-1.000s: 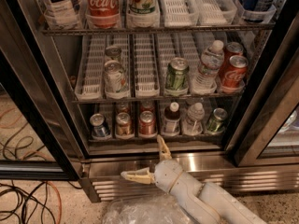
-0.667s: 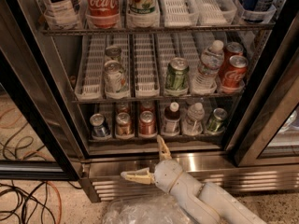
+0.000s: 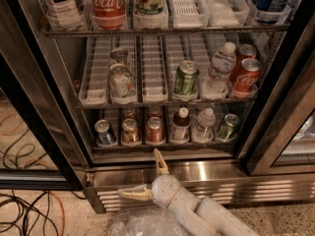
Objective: Pick pepsi can from bottom shelf of fridge
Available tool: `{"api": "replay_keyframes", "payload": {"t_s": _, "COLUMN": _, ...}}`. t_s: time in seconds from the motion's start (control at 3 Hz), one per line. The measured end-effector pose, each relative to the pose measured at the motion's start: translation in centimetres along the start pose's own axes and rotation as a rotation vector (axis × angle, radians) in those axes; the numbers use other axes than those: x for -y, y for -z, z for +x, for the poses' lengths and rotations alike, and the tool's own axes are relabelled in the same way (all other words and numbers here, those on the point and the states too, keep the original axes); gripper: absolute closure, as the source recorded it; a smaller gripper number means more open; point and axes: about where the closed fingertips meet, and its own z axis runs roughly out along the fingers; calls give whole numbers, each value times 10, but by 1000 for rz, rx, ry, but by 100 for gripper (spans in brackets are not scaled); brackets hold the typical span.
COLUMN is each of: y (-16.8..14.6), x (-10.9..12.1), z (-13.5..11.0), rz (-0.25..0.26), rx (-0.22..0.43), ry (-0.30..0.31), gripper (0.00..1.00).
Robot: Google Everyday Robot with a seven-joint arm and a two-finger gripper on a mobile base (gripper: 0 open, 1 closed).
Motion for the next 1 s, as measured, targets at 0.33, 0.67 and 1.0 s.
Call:
{"api": "replay_keyframes", "payload": {"t_s": 0.33, "y": -12, "x": -13, "z": 19, "rz": -14, "rx": 19, "ry": -1, "gripper": 0}}
{"api": "replay_keyframes", "payload": {"t_s": 0.67, "y": -19, "x": -20, "z": 29, "rz": -14, "rx": 26, "ry": 6, "gripper": 0}}
{"api": "replay_keyframes", "payload": {"t_s": 1.0, "y": -28, "x": -27, "z": 29, "rz": -14, "rx": 13, "ry": 24, "gripper": 0}}
